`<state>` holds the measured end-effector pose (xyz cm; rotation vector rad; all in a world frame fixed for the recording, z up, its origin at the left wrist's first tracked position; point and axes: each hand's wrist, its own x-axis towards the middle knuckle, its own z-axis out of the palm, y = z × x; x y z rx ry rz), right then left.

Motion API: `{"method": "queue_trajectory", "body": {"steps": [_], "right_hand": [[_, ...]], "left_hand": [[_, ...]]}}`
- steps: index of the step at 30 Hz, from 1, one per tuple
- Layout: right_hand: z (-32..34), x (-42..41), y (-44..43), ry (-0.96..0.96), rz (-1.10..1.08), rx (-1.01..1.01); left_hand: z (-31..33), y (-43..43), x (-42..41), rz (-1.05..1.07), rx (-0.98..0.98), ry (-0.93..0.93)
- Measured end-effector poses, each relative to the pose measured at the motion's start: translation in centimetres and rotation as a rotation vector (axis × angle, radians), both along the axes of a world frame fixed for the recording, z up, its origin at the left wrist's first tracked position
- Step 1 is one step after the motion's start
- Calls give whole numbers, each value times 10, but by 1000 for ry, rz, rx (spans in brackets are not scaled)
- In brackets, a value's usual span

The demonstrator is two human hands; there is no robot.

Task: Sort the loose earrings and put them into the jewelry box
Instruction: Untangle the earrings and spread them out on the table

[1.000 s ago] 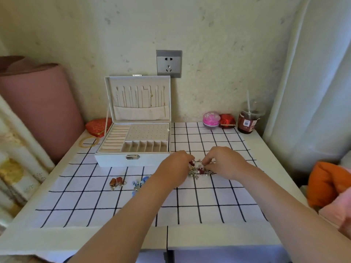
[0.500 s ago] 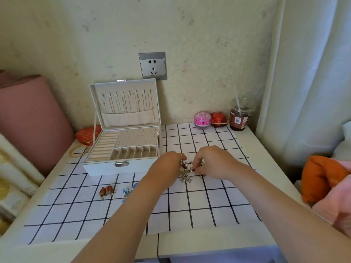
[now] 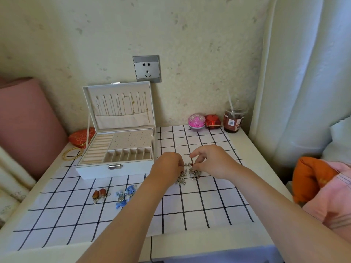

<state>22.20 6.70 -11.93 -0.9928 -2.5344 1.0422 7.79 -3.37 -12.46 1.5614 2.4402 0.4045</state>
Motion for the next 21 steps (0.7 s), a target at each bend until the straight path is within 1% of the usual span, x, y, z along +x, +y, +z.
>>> {"method": "queue_trajectory", "body": {"steps": [4, 9, 13, 16, 18, 21], "right_hand": [[-3, 0, 0, -14, 2, 44], [-1, -2, -4, 5, 0, 67], [0, -4, -7, 1, -7, 73], [3, -5, -10, 10, 5, 79], [6, -6, -15, 8, 38, 80], [11, -9, -29, -50, 141, 32]], "left_hand": [[-6, -7, -6, -31, 33, -82], [-4, -6, -9, -31, 4, -108], [3, -5, -9, -43, 87, -79], [13, -15, -11, -118, 159, -80], [17, -28, -16, -163, 169, -86], [14, -55, -28, -165, 156, -109]]}}
